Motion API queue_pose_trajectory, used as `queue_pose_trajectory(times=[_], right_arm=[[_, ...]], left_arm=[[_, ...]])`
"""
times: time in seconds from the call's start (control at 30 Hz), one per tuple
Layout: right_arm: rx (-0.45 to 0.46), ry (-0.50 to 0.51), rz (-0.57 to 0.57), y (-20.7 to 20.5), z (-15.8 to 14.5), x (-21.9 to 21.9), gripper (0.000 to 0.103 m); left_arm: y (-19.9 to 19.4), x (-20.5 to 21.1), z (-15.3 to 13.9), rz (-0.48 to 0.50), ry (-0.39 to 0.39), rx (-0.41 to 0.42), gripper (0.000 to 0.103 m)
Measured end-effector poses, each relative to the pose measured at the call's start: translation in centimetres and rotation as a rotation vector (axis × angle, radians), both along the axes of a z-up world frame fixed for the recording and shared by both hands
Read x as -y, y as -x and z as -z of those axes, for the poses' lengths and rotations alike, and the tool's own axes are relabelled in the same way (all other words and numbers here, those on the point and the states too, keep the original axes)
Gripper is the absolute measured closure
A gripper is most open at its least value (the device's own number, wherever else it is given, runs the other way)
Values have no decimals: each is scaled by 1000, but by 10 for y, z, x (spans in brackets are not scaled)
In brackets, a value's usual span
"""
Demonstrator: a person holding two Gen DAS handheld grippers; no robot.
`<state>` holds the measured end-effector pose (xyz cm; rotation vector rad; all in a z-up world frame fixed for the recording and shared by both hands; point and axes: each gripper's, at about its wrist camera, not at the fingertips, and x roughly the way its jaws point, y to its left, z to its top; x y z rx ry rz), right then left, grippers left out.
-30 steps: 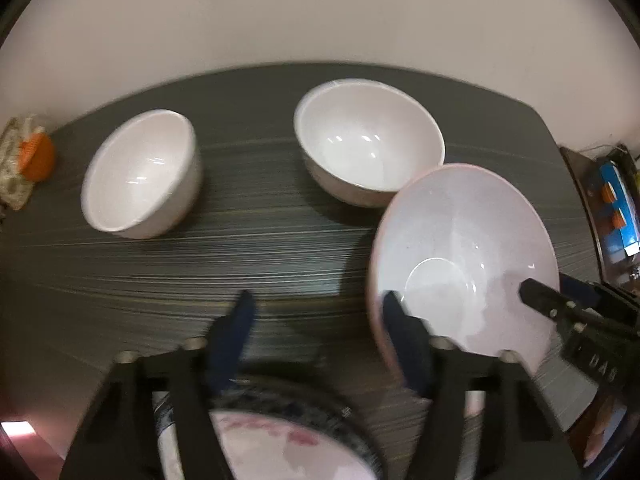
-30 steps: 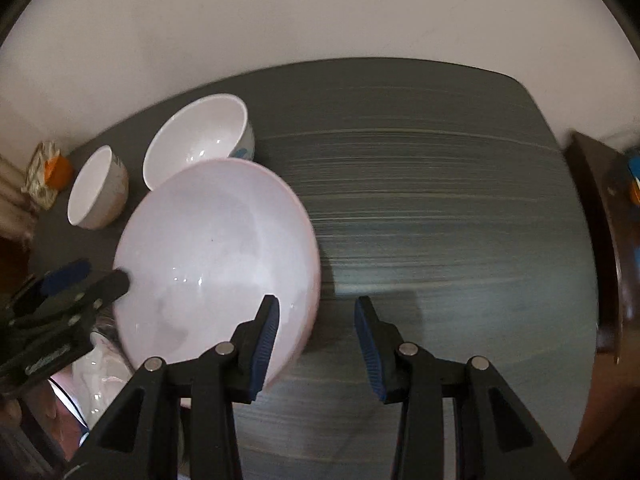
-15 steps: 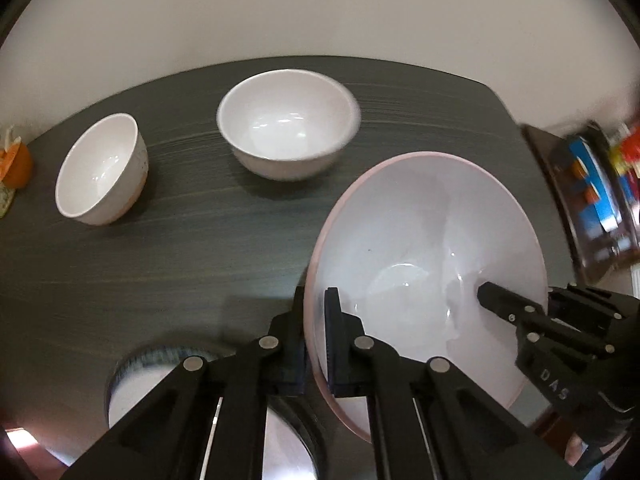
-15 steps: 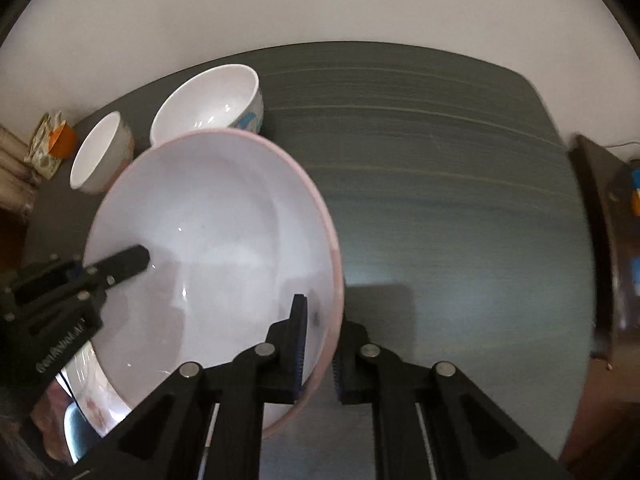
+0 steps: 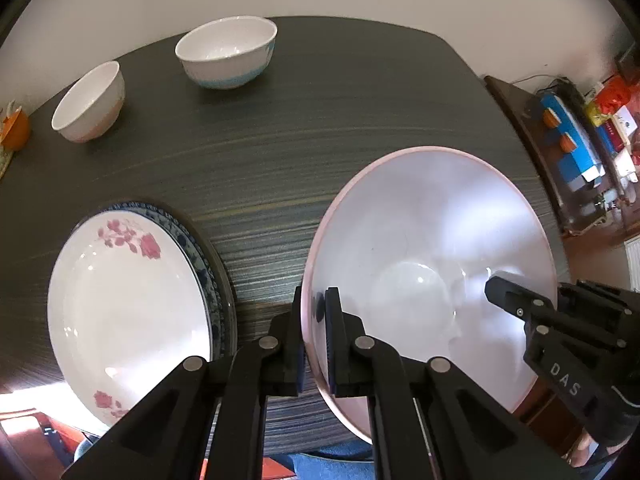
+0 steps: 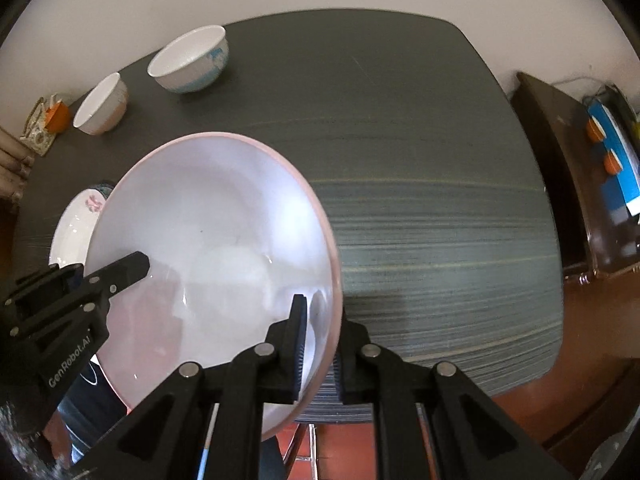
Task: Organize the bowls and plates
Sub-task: 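Lower the pink bowl beside the plate stack and open both grippers, then move both open grippers toward the larger plain white bowl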
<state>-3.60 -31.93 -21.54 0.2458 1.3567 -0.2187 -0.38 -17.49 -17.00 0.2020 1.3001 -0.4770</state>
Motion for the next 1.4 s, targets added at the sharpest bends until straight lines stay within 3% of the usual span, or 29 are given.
queue_pose_trajectory(times=[0.13, 0.2, 0.27, 0.3, 0.33, 0.37, 0.4, 0.43, 0.47, 0.5, 0.6, 0.7, 0.8, 0.93, 1.1, 1.27, 1.4], right_arm=[[-24, 12, -9, -2, 19, -8, 91], [-13, -1, 0, -3, 19, -7, 91], [-3, -20, 6, 0, 17, -8, 91], [-2, -26, 6, 2, 17, -7, 91], [-4, -20, 4, 6, 17, -6, 91], [-10, -8, 5, 7, 17, -8, 90], [-15, 12, 13, 7, 17, -10, 83], [-17, 41, 30, 8, 15, -9, 76], [-16, 64, 45, 10, 13, -7, 60], [-4, 88, 69, 13, 8, -4, 53], [75, 46, 109, 24, -6, 7, 53], [140, 60, 126, 31, -29, 13, 53], [194, 67, 126, 38, -57, 17, 53], [219, 67, 81, 39, -94, 15, 53], [240, 51, -23, 48, -133, -11, 53], [245, -23, -134, 46, -143, -65, 53], [262, -30, -203, 22, -156, -113, 53]], left_arm=[[4, -4, 13, -21, -7, -32, 97], [6, -1, 12, -8, -13, -7, 97], [5, -6, 11, -13, 3, -20, 86], [5, -7, 11, -16, 12, -33, 62], [4, -6, 10, -18, 13, -35, 20], [4, -6, 8, -19, 15, -26, 3], [5, -7, 3, -26, 30, -1, 1], [5, -10, -1, -34, 43, 16, 1], [3, -13, -5, -34, 50, 17, 1], [2, -16, -8, -38, 56, 17, 1], [-4, -34, -21, -74, 87, 43, 1], [-9, -60, -43, -106, 174, 73, 1], [-10, -93, -77, -127, 226, 178, 1], [-26, -155, -109, -172, 193, 276, 1], [-49, -252, -123, -327, 167, 292, 1], [-59, -337, -119, -437, 130, 281, 1], [-63, -354, -115, -467, 152, 248, 1]])
